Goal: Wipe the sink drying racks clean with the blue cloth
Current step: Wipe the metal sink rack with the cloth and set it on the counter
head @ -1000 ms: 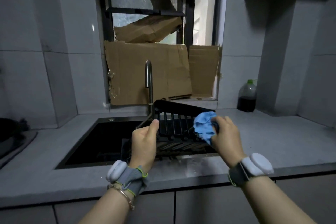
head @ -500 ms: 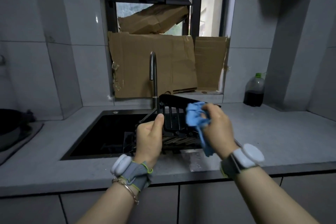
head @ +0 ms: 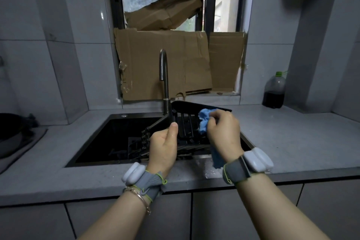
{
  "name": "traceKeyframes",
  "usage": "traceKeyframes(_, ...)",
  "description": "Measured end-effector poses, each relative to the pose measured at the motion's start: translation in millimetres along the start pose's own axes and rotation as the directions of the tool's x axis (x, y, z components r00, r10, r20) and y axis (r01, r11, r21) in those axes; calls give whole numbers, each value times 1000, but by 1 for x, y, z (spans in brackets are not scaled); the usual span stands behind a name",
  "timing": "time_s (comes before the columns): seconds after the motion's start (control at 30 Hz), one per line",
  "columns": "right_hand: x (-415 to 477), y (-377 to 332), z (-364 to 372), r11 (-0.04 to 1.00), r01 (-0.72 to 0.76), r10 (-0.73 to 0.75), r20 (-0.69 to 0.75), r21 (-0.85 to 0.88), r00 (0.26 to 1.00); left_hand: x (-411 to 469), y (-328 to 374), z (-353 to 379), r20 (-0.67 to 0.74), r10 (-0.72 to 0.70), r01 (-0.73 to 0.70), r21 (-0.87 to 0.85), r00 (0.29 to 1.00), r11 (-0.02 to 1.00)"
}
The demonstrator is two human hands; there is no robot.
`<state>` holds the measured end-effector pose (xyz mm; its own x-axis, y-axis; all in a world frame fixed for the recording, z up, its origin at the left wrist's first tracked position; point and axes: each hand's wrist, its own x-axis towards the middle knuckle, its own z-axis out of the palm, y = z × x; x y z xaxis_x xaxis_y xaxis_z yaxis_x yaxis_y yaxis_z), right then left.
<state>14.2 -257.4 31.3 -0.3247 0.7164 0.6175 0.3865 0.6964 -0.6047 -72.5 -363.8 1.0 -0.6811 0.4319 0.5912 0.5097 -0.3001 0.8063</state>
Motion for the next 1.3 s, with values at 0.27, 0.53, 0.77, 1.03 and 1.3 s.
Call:
traceKeyframes(0.27,-9,-43,7,851,502,-495,-84,152,865,-3,5,2,-10,15,-15,-13,1000,1000)
traceKeyframes(0.53,13,39,-13,988,-11,-6,-106,-157,994,1,12,-10,-3,-1,1,7,1000,1000)
traceKeyframes(0.77,8,38,1,969,-164,166,-6,-182,986,-11,8,-3,19,-16,17,-20,1000,1000)
traceKeyframes(1.03,-17,-24,8,970,239,-232,-116,49,966,-16,-1,0,0,-4,4,-4,1000,1000)
traceKeyframes(1.3,-16,-21,-3,884,458,-466,-105,-96,878,-3,5,-18,-85,-69,58,-133,994,989)
